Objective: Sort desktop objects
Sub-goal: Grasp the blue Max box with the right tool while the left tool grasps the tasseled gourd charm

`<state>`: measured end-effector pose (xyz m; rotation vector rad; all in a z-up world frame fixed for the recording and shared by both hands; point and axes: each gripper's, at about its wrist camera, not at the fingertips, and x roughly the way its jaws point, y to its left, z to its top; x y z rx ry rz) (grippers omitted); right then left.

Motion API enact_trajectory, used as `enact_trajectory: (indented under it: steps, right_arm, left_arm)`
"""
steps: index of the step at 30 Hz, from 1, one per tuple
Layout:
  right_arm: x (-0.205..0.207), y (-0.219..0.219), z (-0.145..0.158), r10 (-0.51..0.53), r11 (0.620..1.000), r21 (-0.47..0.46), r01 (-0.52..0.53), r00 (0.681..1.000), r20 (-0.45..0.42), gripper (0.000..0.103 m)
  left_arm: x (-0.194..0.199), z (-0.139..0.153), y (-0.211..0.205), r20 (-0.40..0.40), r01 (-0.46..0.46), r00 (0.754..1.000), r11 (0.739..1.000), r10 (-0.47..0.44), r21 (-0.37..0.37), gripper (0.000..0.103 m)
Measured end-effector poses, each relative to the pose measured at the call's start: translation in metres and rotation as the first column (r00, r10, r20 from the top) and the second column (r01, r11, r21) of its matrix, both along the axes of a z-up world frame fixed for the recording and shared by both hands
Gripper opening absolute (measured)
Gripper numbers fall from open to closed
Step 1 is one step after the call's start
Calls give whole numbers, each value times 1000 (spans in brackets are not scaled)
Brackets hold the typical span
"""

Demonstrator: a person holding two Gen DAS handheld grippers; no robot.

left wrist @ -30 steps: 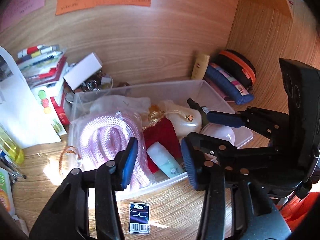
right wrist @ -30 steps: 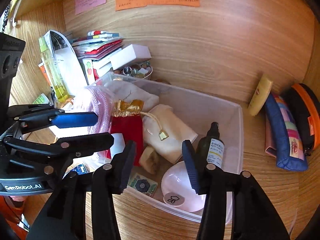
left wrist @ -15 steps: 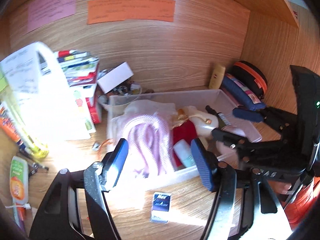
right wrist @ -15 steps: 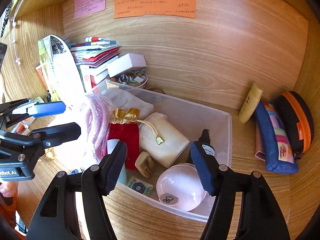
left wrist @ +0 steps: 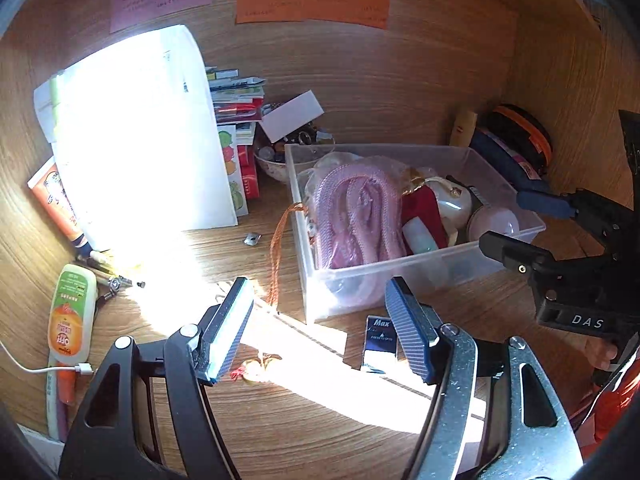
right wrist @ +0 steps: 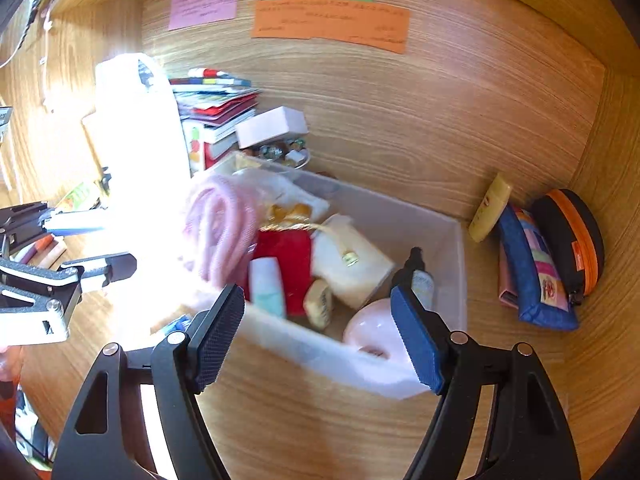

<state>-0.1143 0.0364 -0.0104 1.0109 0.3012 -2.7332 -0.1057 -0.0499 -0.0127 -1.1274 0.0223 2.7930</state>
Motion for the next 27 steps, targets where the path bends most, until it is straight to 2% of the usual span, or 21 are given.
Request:
enact_trajectory:
  steps: [4,9,14,20,23,26,27]
  right_arm:
    - [13,-15,-2,22,1000,16,-22,1000,5,73]
    - [24,-30,-12,50,999,-1,-50,998,37,80]
    - [25,-41,-29,72,997,-33,-69,992,107,80]
    - [15,-54,-52,120,992,-71,-107,969,215,80]
    - [8,-62,-61,145,989,-79,-129,956,255,80]
    - [5,-71,-67,166,985,-80,-150,947,276,80]
    - [4,-74,-69,170,985,-73,-156,946,276,80]
  left_arm:
    - [11,-7,-16,15,-20,1000,1000,20,-19,70]
    - [15,-24,-36,59,-44,997,998,47,-49,70]
    - [10,-42,-50,114,-47,992,998,53,-50,70]
    - [4,-60,-54,159,-36,986,999,42,-41,69]
    - [3,-63,-53,153,-30,988,999,36,-41,64]
    - [3,-65,-51,136,-28,990,998,35,-50,63]
    - [2,-65,-51,137,-27,990,998,34,-49,58]
